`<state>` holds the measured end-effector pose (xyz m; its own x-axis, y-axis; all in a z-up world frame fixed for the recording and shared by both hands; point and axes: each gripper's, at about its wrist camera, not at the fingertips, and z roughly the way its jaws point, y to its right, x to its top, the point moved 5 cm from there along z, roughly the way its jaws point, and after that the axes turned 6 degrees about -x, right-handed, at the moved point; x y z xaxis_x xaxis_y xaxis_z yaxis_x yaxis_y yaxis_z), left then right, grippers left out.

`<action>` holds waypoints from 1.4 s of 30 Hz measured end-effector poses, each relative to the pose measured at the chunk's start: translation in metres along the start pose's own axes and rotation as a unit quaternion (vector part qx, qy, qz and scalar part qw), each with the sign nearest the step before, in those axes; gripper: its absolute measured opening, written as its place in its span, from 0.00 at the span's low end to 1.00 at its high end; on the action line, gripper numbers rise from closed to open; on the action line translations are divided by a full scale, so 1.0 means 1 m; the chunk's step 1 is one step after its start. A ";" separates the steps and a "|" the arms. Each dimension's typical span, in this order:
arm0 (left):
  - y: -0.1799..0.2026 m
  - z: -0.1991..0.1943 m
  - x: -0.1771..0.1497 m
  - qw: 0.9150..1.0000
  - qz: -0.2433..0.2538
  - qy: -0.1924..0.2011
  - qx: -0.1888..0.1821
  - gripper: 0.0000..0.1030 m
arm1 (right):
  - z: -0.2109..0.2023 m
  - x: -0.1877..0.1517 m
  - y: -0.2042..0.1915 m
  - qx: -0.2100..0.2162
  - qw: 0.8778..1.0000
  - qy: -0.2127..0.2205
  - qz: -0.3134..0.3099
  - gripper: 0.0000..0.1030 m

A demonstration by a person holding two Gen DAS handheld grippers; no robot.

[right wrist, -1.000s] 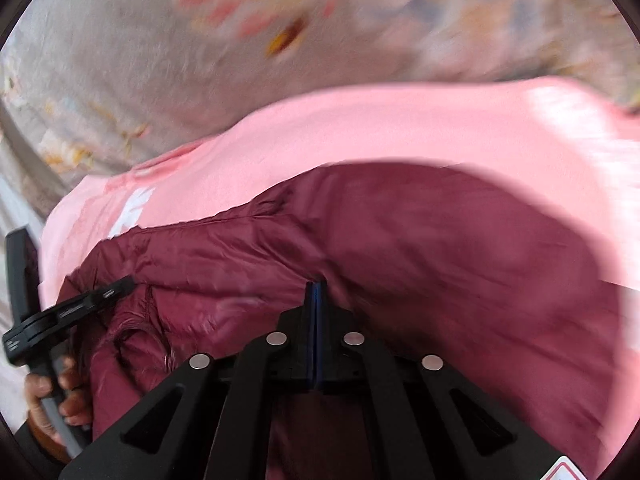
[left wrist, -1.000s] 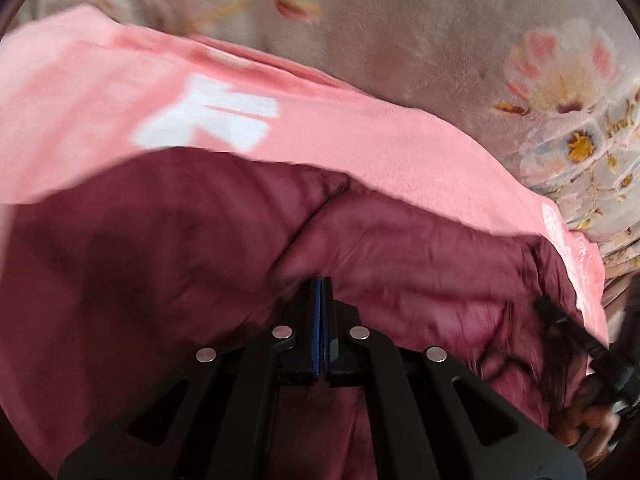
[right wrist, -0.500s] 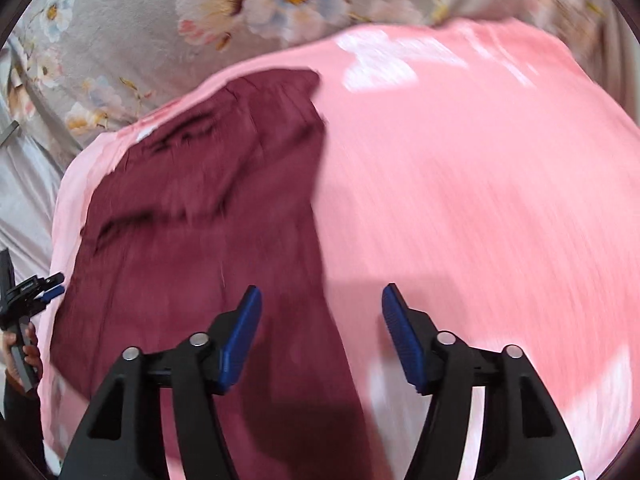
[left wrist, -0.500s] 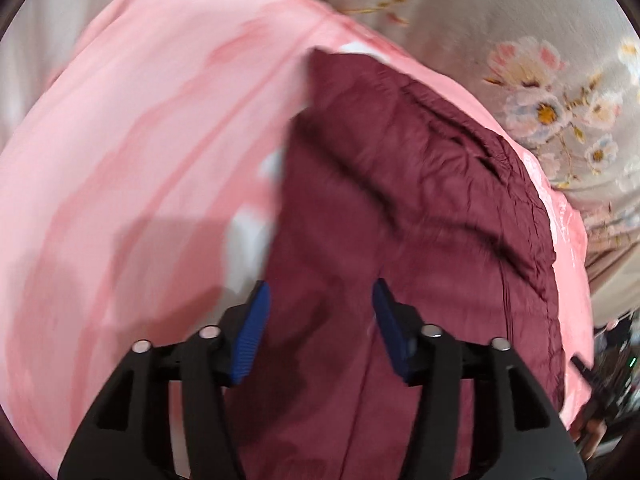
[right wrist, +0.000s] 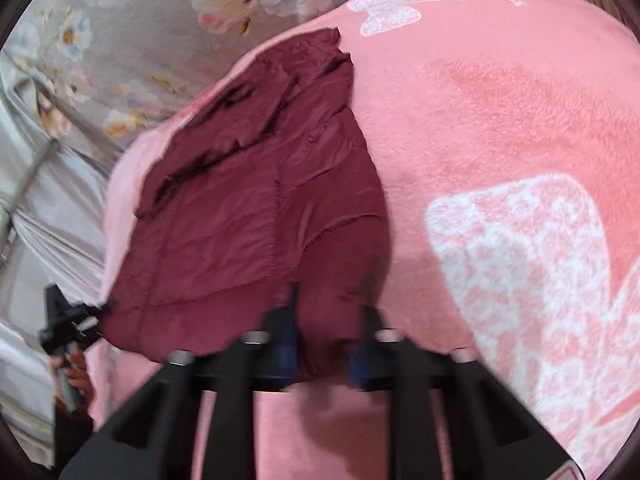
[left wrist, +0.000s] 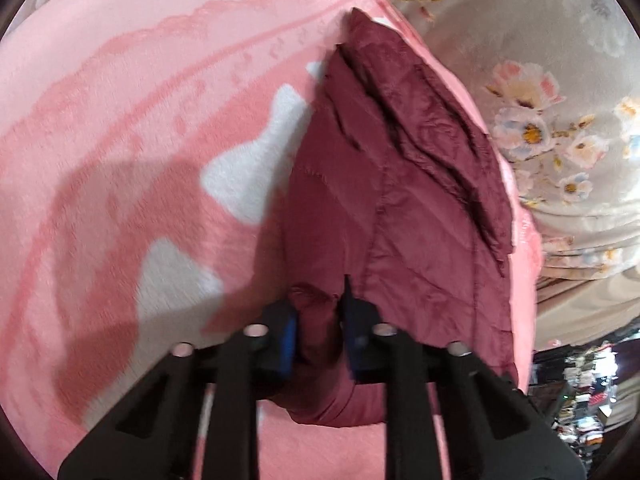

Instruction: Fold large clothes

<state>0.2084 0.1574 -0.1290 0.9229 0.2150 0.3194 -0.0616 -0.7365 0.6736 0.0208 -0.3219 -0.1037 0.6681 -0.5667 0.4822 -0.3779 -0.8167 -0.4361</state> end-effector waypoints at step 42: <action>0.069 0.076 0.190 0.995 0.043 0.059 0.068 0.16 | 0.072 0.220 -0.031 -0.015 0.986 0.143 0.085 0.11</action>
<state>0.4081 0.0985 -0.0722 0.8652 0.2143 0.4532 -0.0797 -0.8337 0.5464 0.2257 -0.4130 -0.0388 0.3880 -0.6993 0.6004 -0.4909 -0.7081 -0.5075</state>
